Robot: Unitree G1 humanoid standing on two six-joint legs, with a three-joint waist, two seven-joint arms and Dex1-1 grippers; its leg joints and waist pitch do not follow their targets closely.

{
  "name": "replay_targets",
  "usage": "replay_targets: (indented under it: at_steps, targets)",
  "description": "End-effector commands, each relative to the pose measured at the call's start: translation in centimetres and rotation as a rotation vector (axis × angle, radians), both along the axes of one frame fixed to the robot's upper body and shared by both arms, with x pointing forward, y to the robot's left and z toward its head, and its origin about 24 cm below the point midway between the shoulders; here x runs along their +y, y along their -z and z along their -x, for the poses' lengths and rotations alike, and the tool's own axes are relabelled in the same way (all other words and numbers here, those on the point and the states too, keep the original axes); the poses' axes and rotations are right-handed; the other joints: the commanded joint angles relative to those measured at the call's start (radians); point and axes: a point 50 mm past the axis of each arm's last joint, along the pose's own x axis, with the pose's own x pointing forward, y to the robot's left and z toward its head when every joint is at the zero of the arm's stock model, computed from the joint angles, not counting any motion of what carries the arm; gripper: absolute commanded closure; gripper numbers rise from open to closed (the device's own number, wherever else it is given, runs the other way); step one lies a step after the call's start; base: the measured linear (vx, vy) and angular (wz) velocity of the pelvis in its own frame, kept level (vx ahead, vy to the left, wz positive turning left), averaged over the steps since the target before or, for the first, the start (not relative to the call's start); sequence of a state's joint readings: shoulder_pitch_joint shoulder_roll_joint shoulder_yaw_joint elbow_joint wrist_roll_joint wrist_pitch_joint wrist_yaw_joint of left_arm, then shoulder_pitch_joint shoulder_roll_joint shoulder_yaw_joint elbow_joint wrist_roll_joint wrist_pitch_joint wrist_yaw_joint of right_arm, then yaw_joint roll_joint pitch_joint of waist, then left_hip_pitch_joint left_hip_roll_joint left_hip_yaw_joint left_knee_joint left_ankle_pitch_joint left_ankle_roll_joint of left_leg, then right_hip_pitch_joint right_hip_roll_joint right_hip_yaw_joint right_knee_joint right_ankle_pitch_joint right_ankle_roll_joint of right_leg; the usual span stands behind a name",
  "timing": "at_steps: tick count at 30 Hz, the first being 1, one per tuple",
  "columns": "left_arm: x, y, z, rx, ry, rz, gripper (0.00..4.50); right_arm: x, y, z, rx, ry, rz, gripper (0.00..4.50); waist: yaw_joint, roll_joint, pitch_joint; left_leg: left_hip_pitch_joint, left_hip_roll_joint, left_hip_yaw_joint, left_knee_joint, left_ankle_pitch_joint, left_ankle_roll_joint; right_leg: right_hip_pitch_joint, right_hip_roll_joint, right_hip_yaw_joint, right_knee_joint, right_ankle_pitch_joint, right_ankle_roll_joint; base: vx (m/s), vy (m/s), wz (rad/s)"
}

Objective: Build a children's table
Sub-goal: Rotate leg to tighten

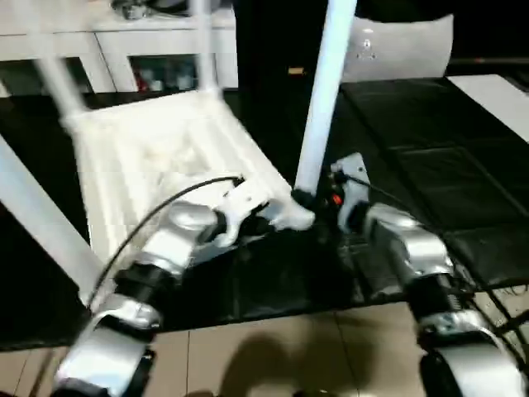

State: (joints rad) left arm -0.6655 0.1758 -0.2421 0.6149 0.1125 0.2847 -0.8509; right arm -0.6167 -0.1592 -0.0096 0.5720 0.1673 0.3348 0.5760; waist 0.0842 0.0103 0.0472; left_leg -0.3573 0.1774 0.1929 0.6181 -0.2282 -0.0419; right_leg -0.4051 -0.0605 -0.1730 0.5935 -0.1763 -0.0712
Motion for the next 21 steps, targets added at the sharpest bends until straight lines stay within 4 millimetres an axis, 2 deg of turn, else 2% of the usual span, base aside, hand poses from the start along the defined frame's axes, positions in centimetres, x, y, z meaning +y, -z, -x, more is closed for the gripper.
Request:
replay_targets:
  at_steps: [1,3,4,6,8,11,15,16,17,19,21]
  targets:
    - [-3.2,-1.5,0.4,-0.045,0.109,0.079,4.50,0.5,0.1,-0.2,0.005,0.018,0.020,1.97,0.013,0.000,-0.085,-0.005,0.068,-0.042,-0.054,0.068,0.117,0.076,-0.121,0.087,-0.062,-0.116,-0.059,0.000,0.000,0.00]
    - [-3.3,-1.4,0.5,-0.045,0.108,0.078,4.50,0.5,0.2,-0.1,0.006,0.017,0.021,1.81,0.019,0.000,-0.085,-0.004,0.070,-0.042,-0.054,0.068,0.129,0.077,-0.124,0.088,-0.059,-0.095,-0.074,0.000,0.000,0.00]
    - [-3.4,-1.3,0.5,-0.051,0.103,0.071,4.50,0.5,0.3,0.1,0.003,0.009,0.010,1.81,0.021,0.000,-0.084,0.000,0.073,-0.042,-0.055,0.069,0.130,0.075,-0.124,0.089,-0.060,-0.097,-0.079,0.000,0.000,0.00]
    - [-2.9,-1.3,0.3,-0.069,0.093,0.049,4.50,0.2,0.3,0.5,-0.007,-0.007,-0.004,1.50,0.031,0.002,-0.085,0.006,0.078,-0.041,-0.055,0.064,0.127,0.073,-0.127,0.091,-0.059,-0.096,-0.087,0.000,0.000,0.00]
    - [-2.3,-1.2,0.2,-0.081,0.095,0.031,4.50,-0.4,0.3,0.7,-0.017,-0.014,-0.001,1.43,0.038,0.002,-0.083,0.007,0.080,-0.041,-0.057,0.050,0.123,0.073,-0.128,0.092,-0.058,-0.099,-0.086,0.000,0.000,0.00]
    - [-1.4,-1.0,0.2,-0.090,0.132,0.000,4.50,-1.8,0.1,1.0,-0.036,-0.046,0.000,1.19,0.044,0.000,-0.080,0.006,0.076,-0.040,-0.060,0.009,0.108,0.076,-0.128,0.091,-0.067,-0.156,-0.060,0.000,0.000,0.00]
    - [-0.5,-0.8,0.3,-0.082,0.160,-0.010,4.50,-3.2,-0.4,1.4,-0.065,-0.105,0.005,0.80,0.054,-0.001,-0.078,0.006,0.073,-0.037,-0.060,-0.009,0.100,0.076,-0.126,0.090,-0.076,-0.197,-0.039,0.000,0.000,0.00]
    - [-0.1,-0.8,0.3,-0.080,0.182,-0.017,4.50,-3.9,-0.7,1.8,-0.068,-0.169,0.010,0.80,0.057,-0.001,-0.078,0.008,0.073,-0.037,-0.061,-0.014,0.099,0.075,-0.124,0.090,-0.076,-0.209,-0.032,0.000,0.000,0.00]
    - [0.0,-0.8,0.3,-0.081,0.188,-0.018,4.50,-4.1,-0.8,1.9,-0.069,-0.183,0.013,0.52,0.059,0.000,-0.076,0.010,0.073,-0.037,-0.061,-0.019,0.101,0.074,-0.122,0.089,-0.079,-0.218,-0.026,0.000,0.000,0.00]
    - [0.6,-0.8,0.5,-0.089,0.252,-0.029,4.50,-4.8,-1.1,2.9,-0.077,-0.295,0.056,0.52,0.064,-0.004,-0.075,0.006,0.070,-0.037,-0.061,-0.032,0.105,0.077,-0.121,0.087,-0.082,-0.240,0.004,0.000,0.000,0.00]
    - [1.1,-0.8,0.9,-0.087,0.330,-0.035,4.50,-5.7,-1.1,3.6,-0.076,-0.396,0.112,0.52,0.066,-0.004,-0.078,0.005,0.071,-0.038,-0.060,-0.026,0.105,0.076,-0.122,0.086,-0.079,-0.237,0.011,0.000,0.000,0.00]
